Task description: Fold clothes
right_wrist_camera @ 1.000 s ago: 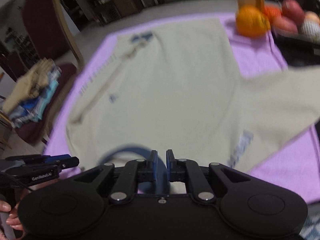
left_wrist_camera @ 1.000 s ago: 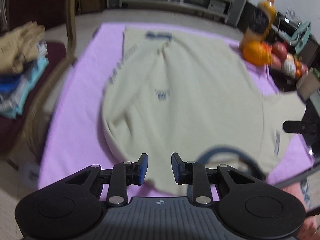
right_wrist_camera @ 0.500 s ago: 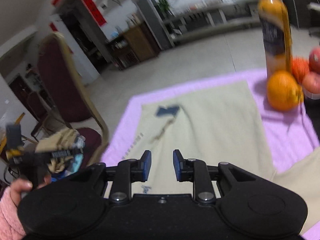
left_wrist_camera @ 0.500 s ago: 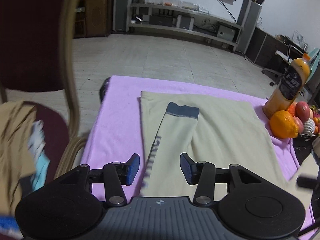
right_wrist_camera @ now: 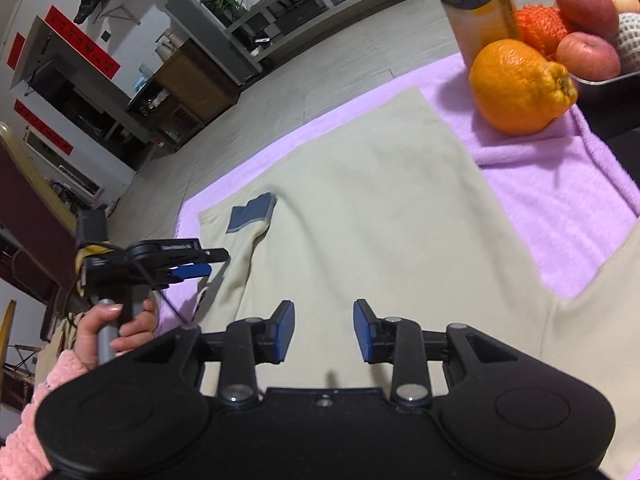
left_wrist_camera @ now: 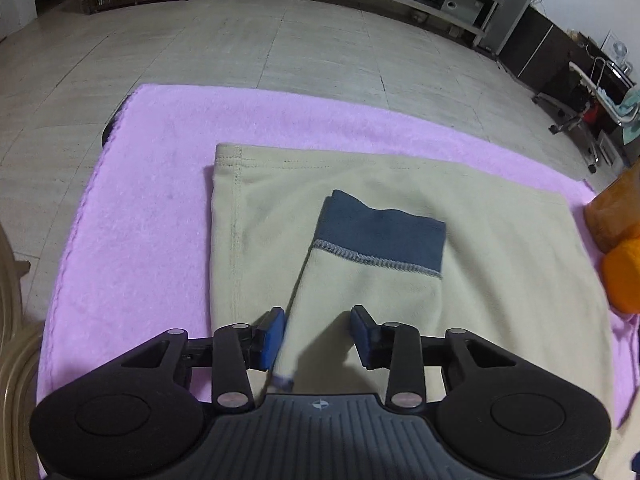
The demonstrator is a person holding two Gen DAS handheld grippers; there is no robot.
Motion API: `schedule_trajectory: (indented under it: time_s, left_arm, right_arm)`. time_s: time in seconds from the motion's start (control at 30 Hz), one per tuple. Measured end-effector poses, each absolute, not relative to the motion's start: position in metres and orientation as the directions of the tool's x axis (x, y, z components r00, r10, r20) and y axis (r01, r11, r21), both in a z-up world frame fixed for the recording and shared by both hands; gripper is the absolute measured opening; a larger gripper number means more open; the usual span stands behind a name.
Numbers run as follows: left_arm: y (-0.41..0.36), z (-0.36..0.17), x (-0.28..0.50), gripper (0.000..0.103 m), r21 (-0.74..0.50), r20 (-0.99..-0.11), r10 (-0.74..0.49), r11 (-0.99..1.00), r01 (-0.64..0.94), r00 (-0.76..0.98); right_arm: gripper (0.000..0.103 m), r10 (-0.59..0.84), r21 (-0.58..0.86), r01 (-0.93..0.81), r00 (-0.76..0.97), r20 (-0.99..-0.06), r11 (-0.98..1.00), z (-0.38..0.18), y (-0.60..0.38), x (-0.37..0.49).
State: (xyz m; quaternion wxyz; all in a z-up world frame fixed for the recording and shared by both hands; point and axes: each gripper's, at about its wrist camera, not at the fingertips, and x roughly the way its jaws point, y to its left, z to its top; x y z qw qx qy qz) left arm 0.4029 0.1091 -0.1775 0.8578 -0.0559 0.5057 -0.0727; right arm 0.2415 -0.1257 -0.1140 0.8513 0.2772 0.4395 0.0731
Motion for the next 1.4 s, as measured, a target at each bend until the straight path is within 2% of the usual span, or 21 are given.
schedule_trajectory:
  time_s: [0.13,0.2,0.23,0.27,0.4,0.6,0.77,0.87,0.93,1.0,1.1,1.17,1.23,1.27,1.33,1.4]
  left_arm:
    - [0.097,-0.18,0.41,0.038,-0.088,-0.854,-0.13,0.99,0.106,0.505]
    - [0.088,-0.178,0.408,0.026,-0.033,-0.845,-0.098,0.991,0.131,0.525]
    - [0.084,-0.177,0.407,0.008,-0.005,-0.84,-0.081,0.99,0.143,0.537]
    - [0.079,-0.174,0.404,0.002,0.026,-0.832,-0.062,0.988,0.152,0.551]
    - [0.072,-0.141,0.379,0.002,0.115,-0.752,-0.021,0.98,0.162,0.659]
    - [0.097,-0.049,0.303,0.002,0.223,-0.515,0.021,0.969,0.11,0.857]
    - [0.144,0.021,0.206,0.002,0.25,-0.274,0.131,0.966,-0.061,0.953]
    - [0.178,0.038,0.153,0.002,0.216,-0.184,0.236,0.957,-0.194,0.954]
    - [0.204,0.035,0.127,0.002,0.179,-0.173,0.333,0.936,-0.303,0.927]
    - [0.241,0.021,0.112,0.002,0.079,-0.232,0.403,0.915,-0.396,0.885]
    - [0.303,-0.015,0.108,0.003,-0.073,-0.387,0.464,0.846,-0.527,0.797]
    - [0.335,-0.036,0.105,0.009,-0.124,-0.476,0.463,0.806,-0.578,0.748]
    - [0.353,-0.035,0.084,0.014,-0.175,-0.486,0.446,0.792,-0.584,0.751]
    - [0.36,-0.034,0.074,0.023,-0.196,-0.486,0.442,0.786,-0.587,0.754]
    - [0.357,-0.019,0.053,0.032,-0.188,-0.441,0.466,0.788,-0.586,0.767]
    - [0.352,-0.001,0.036,0.034,-0.161,-0.423,0.456,0.812,-0.561,0.783]
  right_arm:
    - [0.036,0.37,0.524,0.101,0.596,-0.713,0.846,-0.114,-0.124,0.241]
    - [0.036,0.373,0.517,0.09,0.59,-0.716,0.851,-0.115,-0.122,0.239]
    - [0.036,0.373,0.515,0.087,0.589,-0.717,0.853,-0.114,-0.122,0.238]
    - [0.037,0.373,0.513,0.084,0.589,-0.717,0.854,-0.113,-0.122,0.236]
    - [0.037,0.374,0.517,0.08,0.597,-0.709,0.852,-0.107,-0.126,0.229]
    - [0.038,0.391,0.549,0.062,0.635,-0.666,0.833,-0.086,-0.135,0.208]
    - [0.04,0.43,0.585,0.019,0.659,-0.618,0.811,-0.064,-0.13,0.188]
    - [0.041,0.468,0.595,-0.034,0.655,-0.593,0.803,-0.051,-0.112,0.178]
    - [0.043,0.498,0.596,-0.079,0.642,-0.583,0.799,-0.042,-0.095,0.171]
    - [0.045,0.528,0.591,-0.126,0.622,-0.578,0.797,-0.034,-0.075,0.164]
    - [0.048,0.566,0.581,-0.188,0.584,-0.582,0.792,-0.025,-0.047,0.155]
    - [0.049,0.583,0.583,-0.211,0.569,-0.58,0.785,-0.018,-0.037,0.148]
    - [0.052,0.593,0.587,-0.226,0.573,-0.565,0.777,-0.009,-0.037,0.137]
    - [0.056,0.598,0.589,-0.233,0.575,-0.558,0.773,-0.005,-0.037,0.131]
    - [0.061,0.608,0.594,-0.248,0.579,-0.543,0.766,0.004,-0.037,0.121]
    - [0.062,0.614,0.603,-0.25,0.585,-0.529,0.758,0.011,-0.043,0.11]
